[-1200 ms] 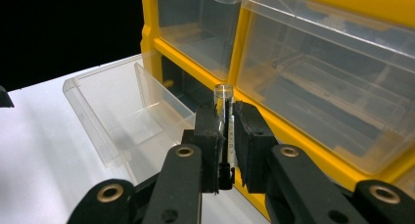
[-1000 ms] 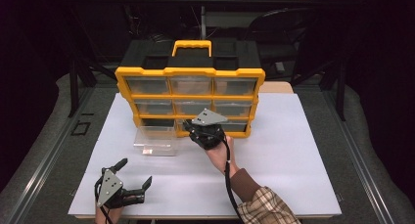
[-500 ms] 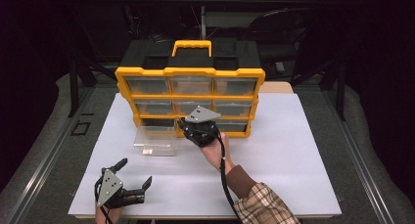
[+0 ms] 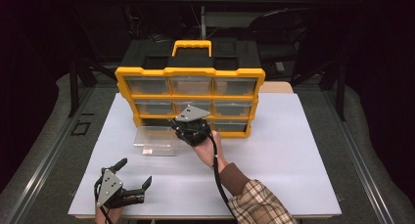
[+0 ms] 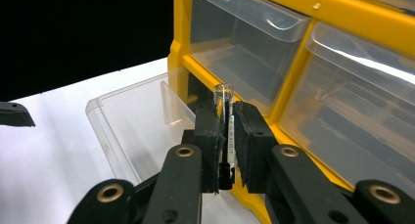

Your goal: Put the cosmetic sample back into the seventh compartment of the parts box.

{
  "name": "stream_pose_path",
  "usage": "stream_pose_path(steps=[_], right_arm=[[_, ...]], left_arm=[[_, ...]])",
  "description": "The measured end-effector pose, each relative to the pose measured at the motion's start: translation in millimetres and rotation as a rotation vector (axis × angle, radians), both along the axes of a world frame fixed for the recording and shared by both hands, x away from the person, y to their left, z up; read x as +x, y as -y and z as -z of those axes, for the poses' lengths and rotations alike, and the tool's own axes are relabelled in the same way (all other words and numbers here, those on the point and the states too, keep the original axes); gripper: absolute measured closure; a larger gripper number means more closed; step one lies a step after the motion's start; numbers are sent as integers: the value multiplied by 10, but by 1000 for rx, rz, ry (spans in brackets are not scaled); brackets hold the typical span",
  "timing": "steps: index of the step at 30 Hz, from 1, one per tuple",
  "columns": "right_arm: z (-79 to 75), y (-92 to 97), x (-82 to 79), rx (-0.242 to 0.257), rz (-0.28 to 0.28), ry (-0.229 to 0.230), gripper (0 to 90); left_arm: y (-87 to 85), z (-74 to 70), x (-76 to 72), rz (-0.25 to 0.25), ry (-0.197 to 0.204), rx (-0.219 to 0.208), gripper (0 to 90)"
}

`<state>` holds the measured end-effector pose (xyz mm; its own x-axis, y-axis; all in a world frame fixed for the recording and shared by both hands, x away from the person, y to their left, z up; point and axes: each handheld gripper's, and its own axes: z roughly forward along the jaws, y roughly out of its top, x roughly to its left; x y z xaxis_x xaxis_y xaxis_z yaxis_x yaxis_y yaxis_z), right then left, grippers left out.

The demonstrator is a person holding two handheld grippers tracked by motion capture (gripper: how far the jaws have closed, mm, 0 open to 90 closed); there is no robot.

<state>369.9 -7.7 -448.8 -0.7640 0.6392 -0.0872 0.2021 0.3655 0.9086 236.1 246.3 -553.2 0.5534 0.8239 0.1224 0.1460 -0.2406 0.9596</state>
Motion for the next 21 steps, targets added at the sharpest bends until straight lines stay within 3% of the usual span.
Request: stream_pose_path(steps=[21], right_arm=[[23, -228, 62, -53, -52, -50, 807]], left_arm=[[-3, -2, 0, 0, 1, 2, 2]])
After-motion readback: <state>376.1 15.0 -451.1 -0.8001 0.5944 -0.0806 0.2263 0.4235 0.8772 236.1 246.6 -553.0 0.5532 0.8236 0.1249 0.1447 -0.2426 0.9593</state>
